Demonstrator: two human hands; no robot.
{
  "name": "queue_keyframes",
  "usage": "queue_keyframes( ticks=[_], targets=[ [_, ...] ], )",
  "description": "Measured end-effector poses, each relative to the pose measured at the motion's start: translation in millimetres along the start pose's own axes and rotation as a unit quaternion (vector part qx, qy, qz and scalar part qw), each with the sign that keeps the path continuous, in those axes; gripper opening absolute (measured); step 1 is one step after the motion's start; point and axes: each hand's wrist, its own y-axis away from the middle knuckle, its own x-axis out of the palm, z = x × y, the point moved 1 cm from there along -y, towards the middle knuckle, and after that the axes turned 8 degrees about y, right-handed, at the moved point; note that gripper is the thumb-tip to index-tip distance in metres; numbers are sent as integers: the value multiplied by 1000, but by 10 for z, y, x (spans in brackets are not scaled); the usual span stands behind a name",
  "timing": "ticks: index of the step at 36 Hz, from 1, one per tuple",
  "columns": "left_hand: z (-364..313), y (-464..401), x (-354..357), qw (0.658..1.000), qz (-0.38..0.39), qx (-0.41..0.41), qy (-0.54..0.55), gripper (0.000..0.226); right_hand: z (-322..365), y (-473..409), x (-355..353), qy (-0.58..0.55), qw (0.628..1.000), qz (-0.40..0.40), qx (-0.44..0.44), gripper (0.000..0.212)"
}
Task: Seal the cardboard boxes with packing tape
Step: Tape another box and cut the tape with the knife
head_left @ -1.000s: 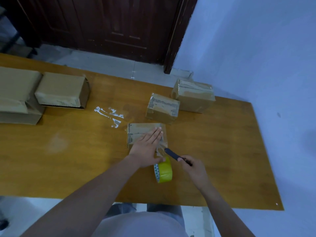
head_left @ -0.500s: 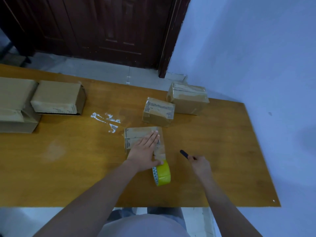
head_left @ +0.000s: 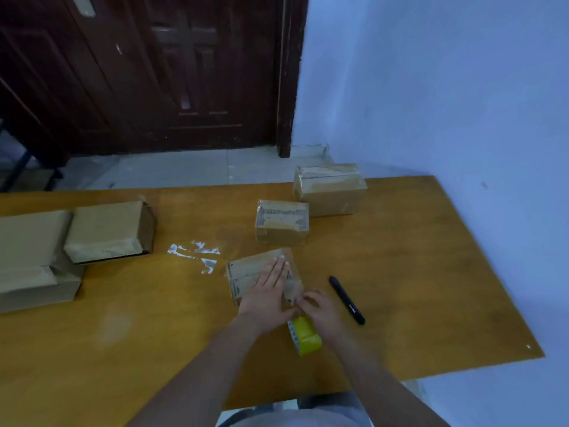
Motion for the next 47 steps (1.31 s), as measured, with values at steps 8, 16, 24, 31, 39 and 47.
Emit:
queue_keyframes(
  ticks=[8,16,24,31,39,47],
  targets=[
    [-99,-83,-57,993,-57,-44,96,70,-71,159,-4,-127,990,20,51,14],
    [-72,-217,7,993,-107,-22,34,58,-216,322,-81,-197,975,-57,83,17],
    [63,-167,149,983,-168,52,52,60,-216,249,-179,-259,958,-91,81,9],
    [-61,-123,-120,969,-141,21,201,67,-266,184,-244,-250,960,-112,61,13],
    [-206,-589,-198,994,-61,-90,9,42,-309,107,-152,-296,949,-95,60,16],
    [-183,-680,-79,976,-204,-74,10,14,-380,50,-203,-299,952,-36,53,30]
  ],
)
